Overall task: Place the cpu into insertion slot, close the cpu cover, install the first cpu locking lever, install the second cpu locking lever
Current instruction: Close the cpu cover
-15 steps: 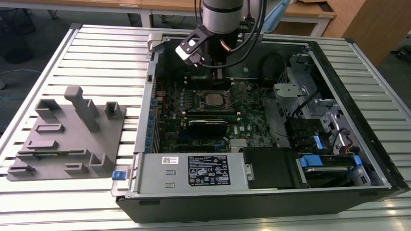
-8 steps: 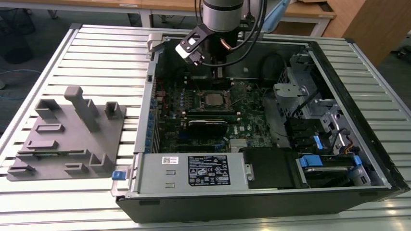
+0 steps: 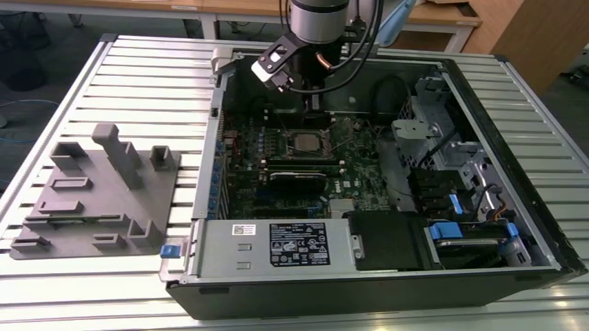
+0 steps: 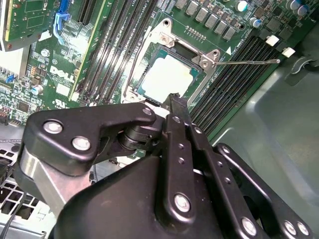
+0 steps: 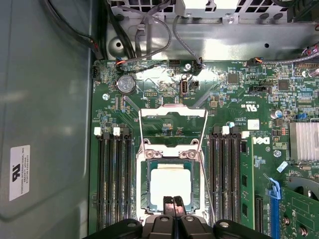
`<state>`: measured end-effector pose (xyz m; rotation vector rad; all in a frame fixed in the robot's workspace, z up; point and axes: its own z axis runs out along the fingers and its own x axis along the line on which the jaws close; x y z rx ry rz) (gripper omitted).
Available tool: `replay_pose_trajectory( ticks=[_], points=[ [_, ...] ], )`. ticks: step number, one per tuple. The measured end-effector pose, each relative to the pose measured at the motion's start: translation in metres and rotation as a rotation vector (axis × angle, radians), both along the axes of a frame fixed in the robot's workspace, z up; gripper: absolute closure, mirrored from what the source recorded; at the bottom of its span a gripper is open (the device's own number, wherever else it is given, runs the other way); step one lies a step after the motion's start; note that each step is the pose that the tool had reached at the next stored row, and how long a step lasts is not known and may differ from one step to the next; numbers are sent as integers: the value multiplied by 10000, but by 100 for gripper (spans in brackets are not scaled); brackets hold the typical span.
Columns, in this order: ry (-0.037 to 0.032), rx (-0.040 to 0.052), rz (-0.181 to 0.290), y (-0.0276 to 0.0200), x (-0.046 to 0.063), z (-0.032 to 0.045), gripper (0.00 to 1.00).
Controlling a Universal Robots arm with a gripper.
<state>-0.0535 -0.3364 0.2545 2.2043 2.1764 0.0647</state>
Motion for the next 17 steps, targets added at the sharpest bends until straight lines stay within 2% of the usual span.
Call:
replay_pose_trajectory(
  ticks=[17],
  points=[
    [0,1,0,0,0,49,89]
  ],
)
